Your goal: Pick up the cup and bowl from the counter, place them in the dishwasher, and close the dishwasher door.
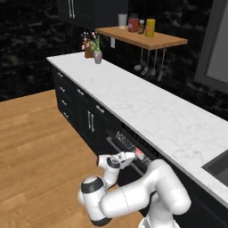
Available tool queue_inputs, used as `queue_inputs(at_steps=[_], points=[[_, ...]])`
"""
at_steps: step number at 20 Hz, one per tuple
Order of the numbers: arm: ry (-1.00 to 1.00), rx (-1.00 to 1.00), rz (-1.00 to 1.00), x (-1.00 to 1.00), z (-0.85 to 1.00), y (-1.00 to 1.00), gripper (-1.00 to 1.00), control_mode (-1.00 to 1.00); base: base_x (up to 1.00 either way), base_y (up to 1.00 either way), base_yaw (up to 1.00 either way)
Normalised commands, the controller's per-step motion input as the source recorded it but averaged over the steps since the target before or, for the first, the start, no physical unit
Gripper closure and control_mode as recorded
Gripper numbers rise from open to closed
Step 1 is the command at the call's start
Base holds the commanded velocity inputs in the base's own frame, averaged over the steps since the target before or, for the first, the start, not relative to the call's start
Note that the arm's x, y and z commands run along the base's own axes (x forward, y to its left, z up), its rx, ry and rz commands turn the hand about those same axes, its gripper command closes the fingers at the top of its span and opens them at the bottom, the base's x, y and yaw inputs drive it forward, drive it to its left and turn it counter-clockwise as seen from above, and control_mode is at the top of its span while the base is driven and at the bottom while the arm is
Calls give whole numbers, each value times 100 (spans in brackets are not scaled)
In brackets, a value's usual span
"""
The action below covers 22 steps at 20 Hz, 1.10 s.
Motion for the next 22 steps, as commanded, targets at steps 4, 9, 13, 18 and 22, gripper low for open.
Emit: queue_inputs(at_steps=[4,9,13,18,22], points=[[-6,0,24,38,-62,-92,-100,-100,0,0,0],[-4,0,24,49,-62,-81,-100,-100,0,0,0],[-5,0,24,41,-62,-99,-100,-100,0,0,0],[-11,-2,22,30,-58,-93,-100,-100,0,0,0],[-2,-2,8,26,-46,-74,-100,-100,0,0,0]])
